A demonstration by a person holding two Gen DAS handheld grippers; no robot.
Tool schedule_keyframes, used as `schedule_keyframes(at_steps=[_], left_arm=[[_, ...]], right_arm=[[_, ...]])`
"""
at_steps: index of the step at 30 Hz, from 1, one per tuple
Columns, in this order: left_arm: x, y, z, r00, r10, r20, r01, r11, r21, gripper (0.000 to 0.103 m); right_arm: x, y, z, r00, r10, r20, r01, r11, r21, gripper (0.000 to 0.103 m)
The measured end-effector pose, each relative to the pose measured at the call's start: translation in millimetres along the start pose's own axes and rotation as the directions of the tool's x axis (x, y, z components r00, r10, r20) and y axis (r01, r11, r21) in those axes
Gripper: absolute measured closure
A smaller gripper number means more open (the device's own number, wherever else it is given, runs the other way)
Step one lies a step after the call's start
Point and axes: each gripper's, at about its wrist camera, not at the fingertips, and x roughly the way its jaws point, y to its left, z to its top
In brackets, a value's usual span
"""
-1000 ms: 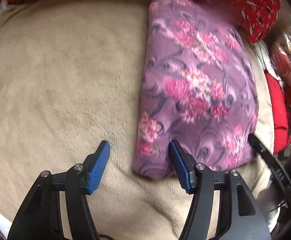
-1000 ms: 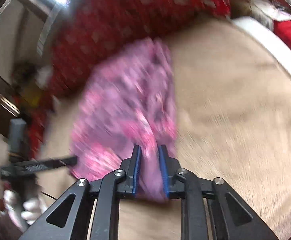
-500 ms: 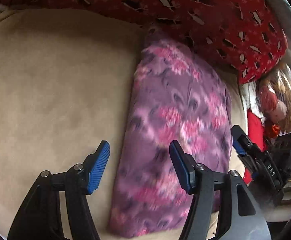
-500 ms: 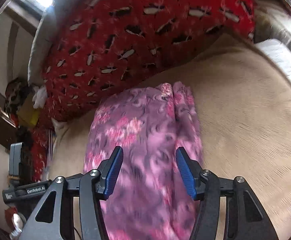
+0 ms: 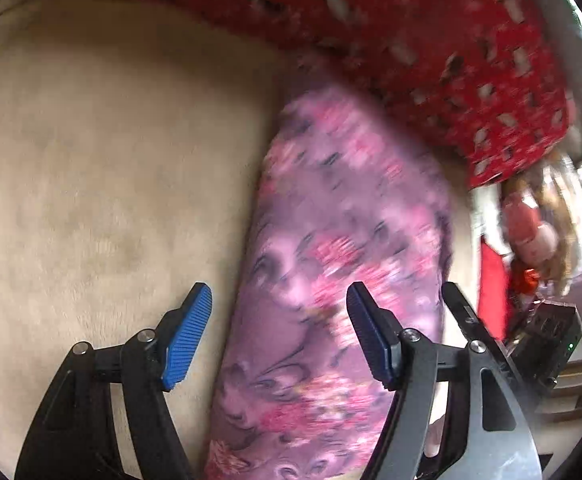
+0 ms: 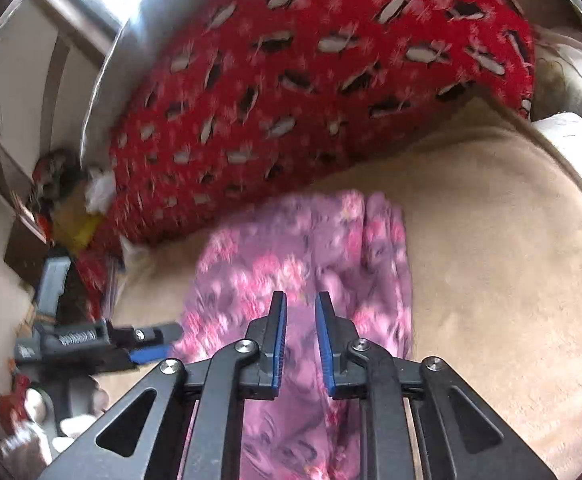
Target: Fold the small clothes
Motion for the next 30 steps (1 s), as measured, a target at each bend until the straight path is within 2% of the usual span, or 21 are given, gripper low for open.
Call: schedule_keyframes(at_steps=[1, 2, 4, 6, 7, 8, 11, 13, 15, 16, 18, 19, 20, 21, 23, 24, 26, 28, 30], left_arm=[[3.8, 2.0, -2.9, 1.0, -0.004, -0.016, 0.004, 1.0, -0.007, 0.034], [0.9, 3.0, -4.9, 1.0, -0.017, -0.007, 0.017, 1.0, -0.01, 0.034], [-10.6, 8.4, -8.6, 0.998, -0.066, 0.001, 0.066, 0.998, -0.017, 0.034], [-14.5, 18.2, -9.9, 0.994, -0.106, 0.0, 0.105, 0.994, -0.042, 0.034], [-12.6, 22.3, -9.8, 0.993, -0.121, -0.008, 0.12, 0.991, -0.055, 0.034], [-10.3, 23.6, -10.2, 0.991, -0.131, -0.013, 0.13, 0.99, -0.063, 0.034], [-0.9, 22.7, -12.5, 0.989, -0.145, -0.022, 0.143, 0.987, -0.069, 0.034], [1.9, 12.5, -15.6, 0.988, -0.147, -0.038, 0.146, 0.989, -0.028, 0.03], [5.5, 1.0, -15.0, 0.988, -0.144, -0.049, 0.144, 0.99, 0.001, 0.026], [7.9, -3.8, -14.5, 0.991, -0.128, -0.048, 0.129, 0.991, 0.015, 0.023], [11.4, -7.6, -14.1, 0.994, -0.103, -0.046, 0.104, 0.994, 0.016, 0.023], [11.5, -8.7, -14.0, 0.995, -0.093, -0.04, 0.094, 0.996, 0.009, 0.023], [10.7, -8.7, -14.6, 0.995, -0.089, -0.033, 0.089, 0.996, 0.005, 0.023], [8.4, -9.3, -16.2, 0.997, -0.073, -0.021, 0.073, 0.997, 0.005, 0.024], [3.9, -10.9, -19.6, 1.0, -0.024, 0.007, 0.024, 0.999, 0.028, 0.049], [1.6, -13.0, -21.8, 1.0, 0.005, 0.02, -0.006, 0.998, 0.055, 0.052], [-5.5, -17.4, -26.6, 0.998, 0.028, 0.05, -0.033, 0.995, 0.094, 0.072], [-16.1, -24.2, -32.3, 0.995, 0.054, 0.087, -0.066, 0.988, 0.139, 0.077], [-25.6, -27.4, -38.0, 0.992, 0.066, 0.106, -0.083, 0.984, 0.159, 0.077]], right_arm=[[11.3, 1.4, -3.1, 0.997, -0.064, -0.05, 0.063, 0.998, -0.031, 0.086], [14.0, 2.0, -5.3, 0.995, -0.082, -0.06, 0.079, 0.996, -0.047, 0.086], [-2.8, -0.7, -0.7, 0.998, -0.05, -0.029, 0.05, 0.999, -0.003, 0.078], [-19.3, -11.4, -0.7, 1.0, -0.025, 0.015, 0.024, 0.998, 0.054, 0.063], [-28.2, -23.0, -4.5, 0.999, -0.011, 0.037, 0.008, 0.995, 0.096, 0.044], [-30.3, -30.8, -8.2, 0.999, 0.004, 0.041, -0.009, 0.992, 0.129, 0.034], [-23.0, -55.2, -21.1, 0.992, 0.126, 0.017, -0.126, 0.969, 0.212, 0.034], [-5.6, -60.5, -30.3, 0.981, 0.189, -0.036, -0.174, 0.951, 0.256, 0.033], [6.0, -54.6, -33.4, 0.981, 0.186, -0.061, -0.168, 0.958, 0.231, 0.031], [8.0, -48.0, -31.9, 0.981, 0.182, -0.06, -0.167, 0.965, 0.201, 0.024], [14.7, -38.4, -28.0, 0.978, 0.194, -0.073, -0.179, 0.968, 0.174, 0.02], [18.4, -31.3, -28.4, 0.979, 0.185, -0.09, -0.17, 0.974, 0.152, 0.023], [22.2, -25.0, -27.8, 0.983, 0.147, -0.107, -0.133, 0.983, 0.124, 0.035], [24.7, -16.5, -27.4, 0.989, 0.099, -0.113, -0.091, 0.993, 0.075, 0.043], [23.1, -12.7, -28.2, 0.992, 0.069, -0.101, -0.065, 0.997, 0.047, 0.056], [19.2, -12.8, -29.0, 0.994, 0.064, -0.084, -0.06, 0.997, 0.049, 0.065], [11.1, -11.7, -31.2, 0.996, 0.056, -0.063, -0.053, 0.998, 0.042, 0.071], [3.6, -3.4, -31.3, 0.998, 0.034, -0.044, -0.033, 0.999, 0.018, 0.073], [-4.5, 7.2, -31.6, 0.999, 0.029, -0.023, -0.029, 1.0, 0.004, 0.073]])
